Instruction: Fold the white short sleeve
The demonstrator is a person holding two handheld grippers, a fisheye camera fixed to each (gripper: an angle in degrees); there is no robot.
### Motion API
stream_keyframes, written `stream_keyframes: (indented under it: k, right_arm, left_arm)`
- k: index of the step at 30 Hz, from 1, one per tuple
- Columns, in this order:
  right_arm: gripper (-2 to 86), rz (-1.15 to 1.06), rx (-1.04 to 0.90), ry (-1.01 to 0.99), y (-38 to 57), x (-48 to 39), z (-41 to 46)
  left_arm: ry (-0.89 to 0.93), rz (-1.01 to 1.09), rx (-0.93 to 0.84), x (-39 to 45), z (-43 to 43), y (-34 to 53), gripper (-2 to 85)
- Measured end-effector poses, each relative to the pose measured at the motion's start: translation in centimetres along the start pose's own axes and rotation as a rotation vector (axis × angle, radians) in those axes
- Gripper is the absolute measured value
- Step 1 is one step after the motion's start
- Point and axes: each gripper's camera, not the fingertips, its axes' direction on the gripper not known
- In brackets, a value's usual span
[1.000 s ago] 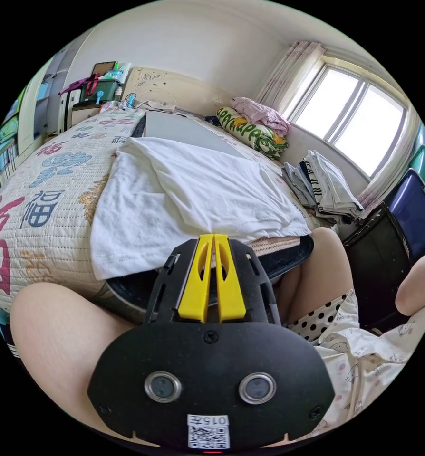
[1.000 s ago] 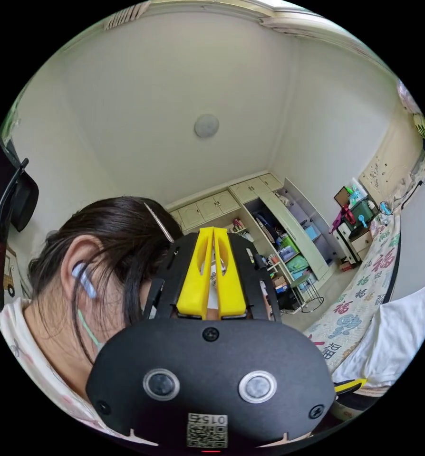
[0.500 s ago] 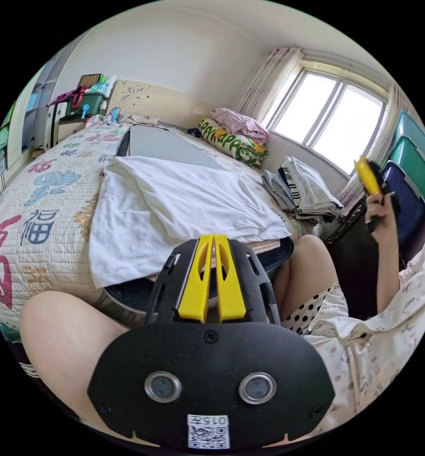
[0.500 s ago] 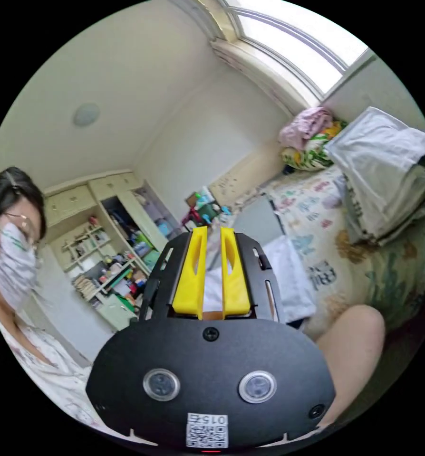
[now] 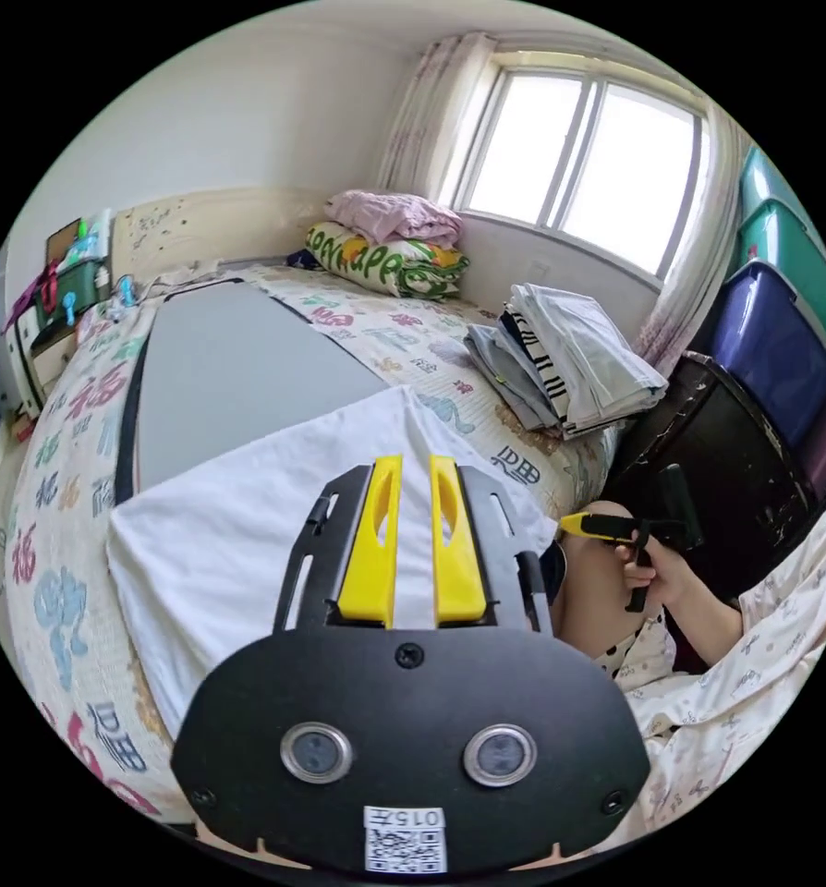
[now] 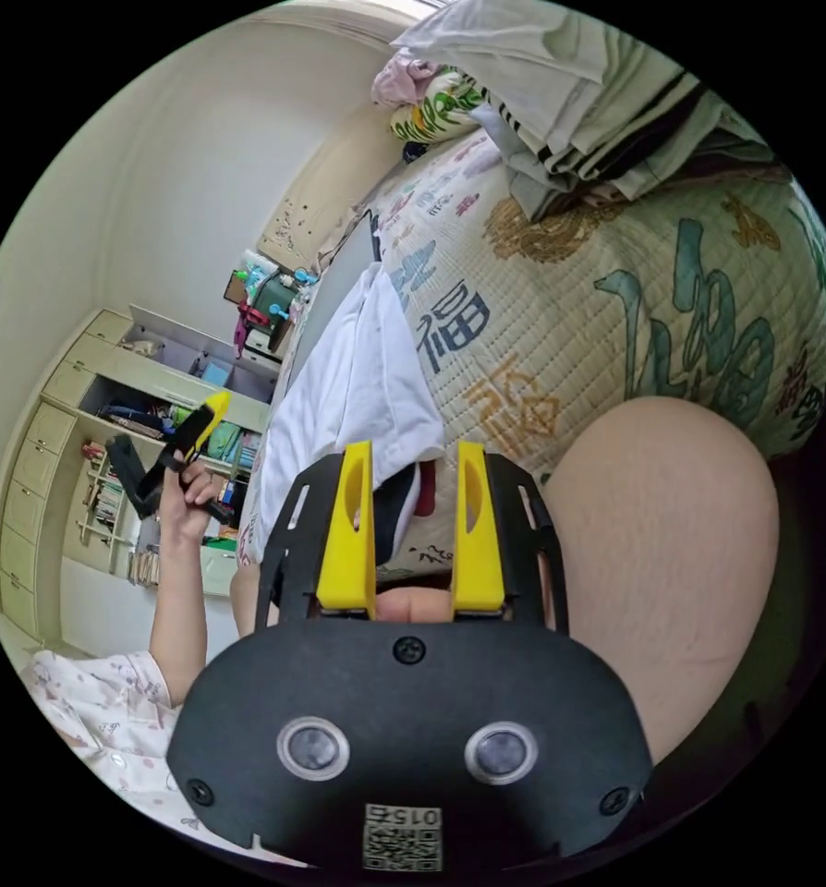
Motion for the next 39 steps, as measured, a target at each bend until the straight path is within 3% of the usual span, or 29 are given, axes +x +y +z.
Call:
stream_keyframes:
  k: [10, 19, 26, 35, 39]
  right_arm:
    - [3.9, -0.022, -0.1, -0.078, -8.8, 1.1, 1.8]
    - [0.7, -0.015, -0.022, -0.133, -11.3, 4.3, -1.5]
    - [0.0, -0.007, 0.02, -0.155, -11.5, 8.0, -3.7]
    - [-0.3, -0.064, 0.218, -0.001, -9.0, 15.6, -13.1]
    - [-0.3, -0.196, 0.326, -0.002, -4.8, 16.4, -17.7]
  left_arm:
    - [-0.075, 0.076, -0.25, 5.2, 25.3, -17.6, 7.3]
    - [-0.223, 0.109, -0.462, 6.3, 39.9, -22.0, 4.4]
    - [-0.216, 0.144, -0.441, 7.6, 39.6, -24.3, -0.6]
    - [0.145, -0.022, -0.102, 8.1, 27.7, -32.2, -0.8]
    - [0.275, -0.052, 0.048, 7.0, 20.2, -34.2, -0.8]
